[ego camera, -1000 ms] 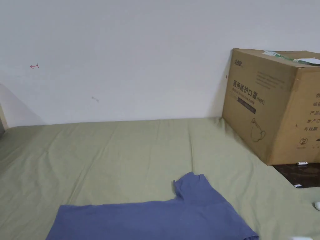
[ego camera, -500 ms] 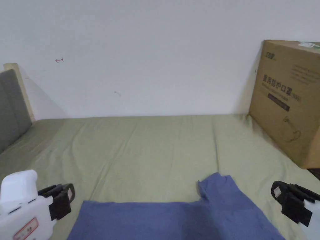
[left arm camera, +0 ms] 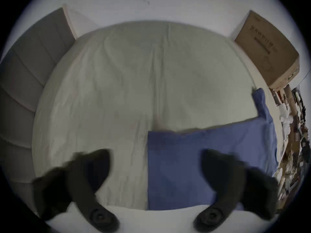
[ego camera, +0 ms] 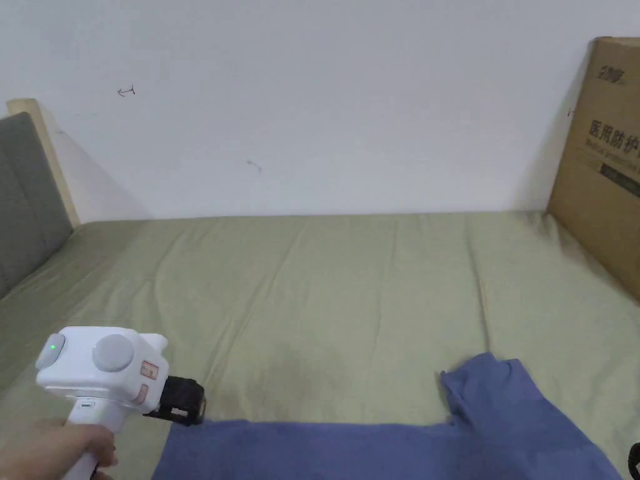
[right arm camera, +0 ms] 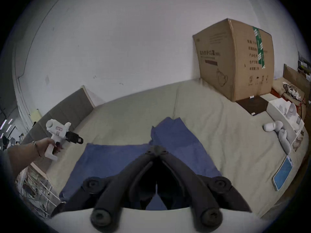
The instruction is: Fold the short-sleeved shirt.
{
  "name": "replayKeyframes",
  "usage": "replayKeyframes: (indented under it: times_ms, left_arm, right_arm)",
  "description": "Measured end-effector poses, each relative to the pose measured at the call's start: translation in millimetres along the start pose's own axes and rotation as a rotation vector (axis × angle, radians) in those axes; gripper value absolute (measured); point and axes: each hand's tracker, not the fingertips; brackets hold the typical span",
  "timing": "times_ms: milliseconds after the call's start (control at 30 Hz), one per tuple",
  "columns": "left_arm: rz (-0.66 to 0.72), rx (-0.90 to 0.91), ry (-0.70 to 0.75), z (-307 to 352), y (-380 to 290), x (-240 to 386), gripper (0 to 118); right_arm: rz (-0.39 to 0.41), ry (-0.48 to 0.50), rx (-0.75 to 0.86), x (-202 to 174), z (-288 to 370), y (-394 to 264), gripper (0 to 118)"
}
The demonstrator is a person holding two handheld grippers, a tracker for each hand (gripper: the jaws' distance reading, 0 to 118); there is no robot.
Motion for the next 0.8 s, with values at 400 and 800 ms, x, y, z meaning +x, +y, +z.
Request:
replayKeyframes:
  times_ms: [400,800]
  left_arm:
    - [0.002,-0.046,0.027,-89,1,-14,116]
    - [-0.145,0.244,-0.043,21,-52,34,2]
  right_arm:
    - [-0.028,-0.034,-0.083,12,-30,-16,0]
    - [-0.075,-0.086,-0.339,71,-164,49,88]
